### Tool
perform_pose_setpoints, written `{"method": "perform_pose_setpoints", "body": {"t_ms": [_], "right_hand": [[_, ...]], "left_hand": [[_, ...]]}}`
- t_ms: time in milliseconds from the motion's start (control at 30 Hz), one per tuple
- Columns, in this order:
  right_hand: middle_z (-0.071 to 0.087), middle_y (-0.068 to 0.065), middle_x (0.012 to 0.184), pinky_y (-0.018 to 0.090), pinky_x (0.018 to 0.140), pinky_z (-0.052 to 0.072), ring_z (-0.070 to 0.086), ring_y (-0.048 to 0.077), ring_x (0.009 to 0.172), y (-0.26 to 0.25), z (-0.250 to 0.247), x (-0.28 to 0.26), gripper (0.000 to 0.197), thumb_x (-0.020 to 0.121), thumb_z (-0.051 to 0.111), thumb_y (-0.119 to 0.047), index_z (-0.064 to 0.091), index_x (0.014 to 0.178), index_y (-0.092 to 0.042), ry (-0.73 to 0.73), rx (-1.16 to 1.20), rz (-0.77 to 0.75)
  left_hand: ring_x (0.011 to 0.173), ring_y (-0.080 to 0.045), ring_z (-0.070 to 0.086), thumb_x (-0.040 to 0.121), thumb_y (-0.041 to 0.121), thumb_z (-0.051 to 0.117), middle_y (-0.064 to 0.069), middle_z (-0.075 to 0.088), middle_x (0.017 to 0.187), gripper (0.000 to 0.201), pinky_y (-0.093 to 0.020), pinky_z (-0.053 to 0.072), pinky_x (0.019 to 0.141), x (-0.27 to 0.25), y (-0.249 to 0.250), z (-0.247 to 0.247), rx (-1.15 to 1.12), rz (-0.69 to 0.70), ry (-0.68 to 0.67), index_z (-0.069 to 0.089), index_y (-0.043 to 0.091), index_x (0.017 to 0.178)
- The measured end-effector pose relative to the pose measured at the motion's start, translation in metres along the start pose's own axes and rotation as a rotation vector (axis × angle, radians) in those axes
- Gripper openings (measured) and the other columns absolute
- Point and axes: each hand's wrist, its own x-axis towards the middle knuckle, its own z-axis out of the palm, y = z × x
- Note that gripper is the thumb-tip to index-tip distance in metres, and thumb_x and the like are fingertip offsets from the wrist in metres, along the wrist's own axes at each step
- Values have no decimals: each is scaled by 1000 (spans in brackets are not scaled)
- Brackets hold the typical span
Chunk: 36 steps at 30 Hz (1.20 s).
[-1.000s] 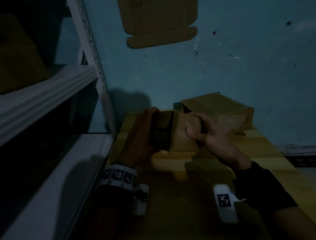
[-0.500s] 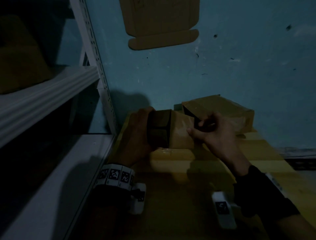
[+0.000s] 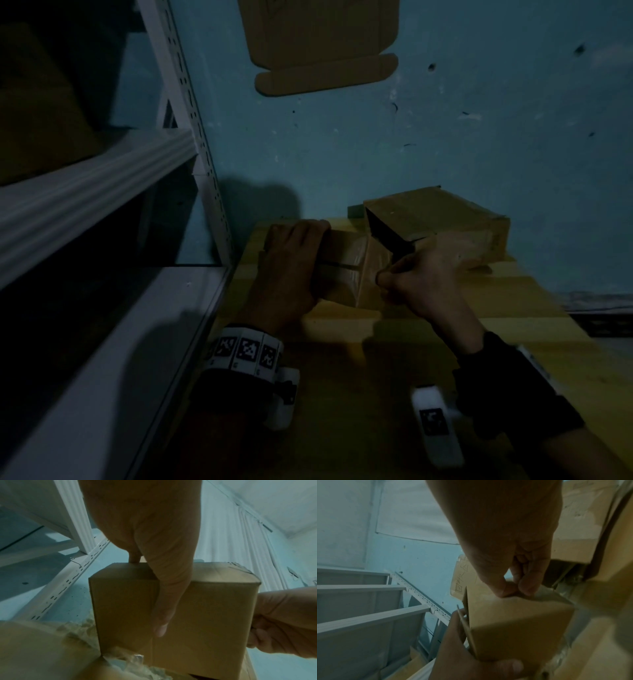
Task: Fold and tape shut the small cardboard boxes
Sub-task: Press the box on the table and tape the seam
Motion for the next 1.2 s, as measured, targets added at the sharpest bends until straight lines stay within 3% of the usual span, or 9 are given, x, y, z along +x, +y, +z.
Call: {"method": "perform_pose_setpoints", "body": {"t_ms": [233, 300, 367, 433, 500, 567, 800, 1033, 1200], "right_hand": [[67, 1, 57, 31, 57, 49, 62, 6, 51, -4, 2, -1, 23, 88, 72, -17, 68, 66, -12, -14, 18, -13], [71, 1, 80, 36, 65, 55, 68, 11, 71, -9, -1, -1, 10, 90, 71, -23, 65, 94, -17, -1, 125, 38], [65, 3, 113, 36, 74, 57, 67, 19, 95, -10, -5, -1, 35, 95, 68, -31, 55, 127, -21, -45, 298, 133], [58, -3, 126, 29, 76, 53, 63, 15, 104, -10, -10, 0, 51, 97, 64, -42, 49, 143, -30, -111, 349, 122], [57, -8, 125, 24, 75, 52, 62, 9, 103, -7, -13, 0, 53, 93, 64, -51, 51, 143, -40, -177, 353, 66], [62, -12, 128, 22, 76, 55, 67, 9, 103, -7, -16, -1, 51, 92, 66, -45, 54, 142, -43, -205, 364, 26], [73, -1, 118, 21, 70, 58, 74, 10, 93, -8, -19, -1, 43, 98, 63, -14, 62, 139, -28, -201, 472, -58], [73, 4, 116, 18, 64, 56, 73, 9, 86, -6, -15, -1, 38, 98, 62, -8, 67, 132, -23, -163, 518, -63], [74, 4, 114, 26, 66, 58, 75, 16, 88, -3, -11, 2, 42, 94, 66, -7, 65, 135, -18, -128, 523, -74]], "left_hand": [[117, -33, 47, 63, 31, 85, -5, 49, 130, 87, -55, 47, 87, 0, -4, 3, -73, -40, 22, 37, 23, 135], [116, -33, 49, 67, 34, 80, -7, 51, 128, 79, -54, 46, 91, 1, -9, 4, -153, -76, 23, 43, 19, 135], [118, -30, 50, 67, 37, 75, -6, 52, 130, 77, -50, 45, 97, 1, -14, 5, -242, -115, 12, 48, 14, 136], [118, -25, 51, 64, 34, 79, -2, 53, 129, 77, -47, 47, 96, 2, -15, 5, -277, -139, 2, 50, 17, 134], [115, -23, 51, 60, 26, 84, 1, 53, 125, 79, -44, 48, 93, 2, -14, 3, -285, -151, 8, 51, 19, 132], [115, -23, 51, 61, 20, 86, 0, 52, 125, 81, -42, 45, 95, 0, -12, 2, -336, -138, 31, 49, 18, 133], [116, -25, 53, 54, 19, 92, -2, 53, 125, 91, -51, 49, 93, -1, -14, 0, -394, -139, 33, 48, 16, 134], [121, -24, 48, 53, 16, 93, -1, 49, 131, 101, -51, 46, 96, -4, -11, -2, -400, -150, 26, 40, 22, 139], [119, -27, 50, 54, 19, 91, -3, 50, 128, 98, -53, 47, 92, -3, -13, 2, -384, -118, 44, 37, 28, 136]]}}
